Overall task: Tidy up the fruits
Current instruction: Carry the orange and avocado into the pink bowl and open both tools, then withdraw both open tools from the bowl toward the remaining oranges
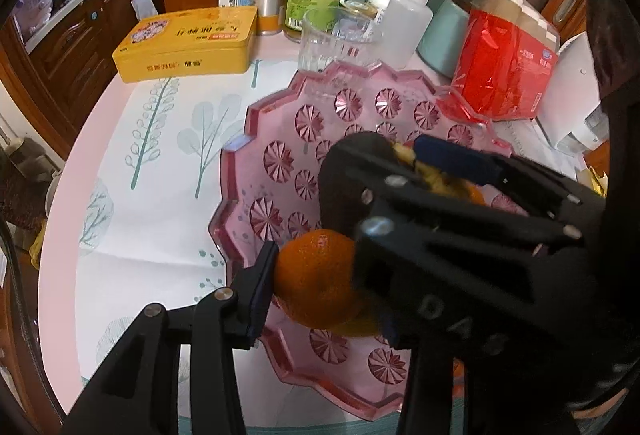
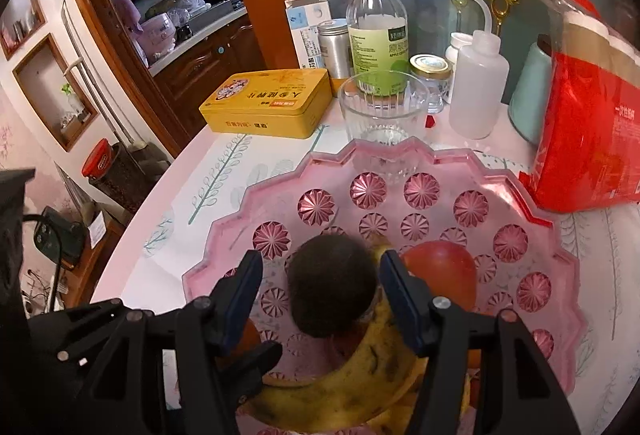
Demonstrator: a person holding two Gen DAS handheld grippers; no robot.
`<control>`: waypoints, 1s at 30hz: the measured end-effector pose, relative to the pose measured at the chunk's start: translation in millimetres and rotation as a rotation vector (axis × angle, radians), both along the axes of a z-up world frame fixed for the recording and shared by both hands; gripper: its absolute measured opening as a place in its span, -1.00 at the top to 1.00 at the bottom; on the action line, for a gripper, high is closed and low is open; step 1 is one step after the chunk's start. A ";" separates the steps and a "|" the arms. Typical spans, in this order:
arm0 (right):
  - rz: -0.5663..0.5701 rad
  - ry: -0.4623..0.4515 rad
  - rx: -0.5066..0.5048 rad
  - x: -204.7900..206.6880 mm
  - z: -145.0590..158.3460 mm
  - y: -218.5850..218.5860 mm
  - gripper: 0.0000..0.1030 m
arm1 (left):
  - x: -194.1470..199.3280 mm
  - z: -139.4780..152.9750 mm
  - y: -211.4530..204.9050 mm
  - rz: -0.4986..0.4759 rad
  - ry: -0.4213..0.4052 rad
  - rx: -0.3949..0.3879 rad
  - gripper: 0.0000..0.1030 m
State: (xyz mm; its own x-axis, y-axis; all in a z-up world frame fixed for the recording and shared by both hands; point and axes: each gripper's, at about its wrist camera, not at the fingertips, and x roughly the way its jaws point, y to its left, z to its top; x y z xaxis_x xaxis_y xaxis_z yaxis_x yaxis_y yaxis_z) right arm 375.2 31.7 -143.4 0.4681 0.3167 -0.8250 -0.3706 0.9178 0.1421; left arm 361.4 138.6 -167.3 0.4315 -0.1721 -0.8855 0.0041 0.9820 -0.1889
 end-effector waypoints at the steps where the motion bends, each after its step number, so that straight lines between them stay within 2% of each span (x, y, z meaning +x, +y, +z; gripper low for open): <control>1: 0.003 0.002 0.001 -0.4 0.1 -0.1 -0.20 | -0.9 0.0 0.2 0.002 -0.002 -0.002 0.17; 3: 0.004 -0.003 0.005 -1.8 1.6 -1.8 -0.21 | -2.1 0.6 -0.1 0.004 0.002 0.004 0.17; 5: 0.003 -0.002 0.010 -3.6 2.9 -3.4 -0.21 | -2.5 1.5 0.3 0.004 0.006 0.001 0.08; 7: 0.001 -0.001 0.017 -5.8 4.6 -5.1 -0.21 | -3.7 2.5 1.0 0.007 0.007 -0.007 -0.13; 15: -0.018 -0.020 0.009 -18.7 17.1 -18.3 -0.21 | -13.3 17.4 -0.3 0.002 -0.027 0.001 -0.41; 22: -0.076 -0.048 -0.040 -30.7 40.1 -40.2 -0.21 | -22.8 35.9 -2.2 0.012 -0.049 0.008 -0.45; 30: -0.129 -0.073 -0.038 -56.5 76.2 -70.3 -0.21 | -47.7 66.1 -10.2 0.009 -0.098 0.031 -0.46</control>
State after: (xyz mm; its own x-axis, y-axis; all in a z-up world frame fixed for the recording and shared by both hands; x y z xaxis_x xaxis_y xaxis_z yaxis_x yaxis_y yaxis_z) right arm 318.7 -38.6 -67.2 0.5623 0.2193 -0.7973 -0.2573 0.9627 0.0833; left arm 313.7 128.4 -101.2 0.5181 -0.1413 -0.8436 0.0121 0.9874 -0.1580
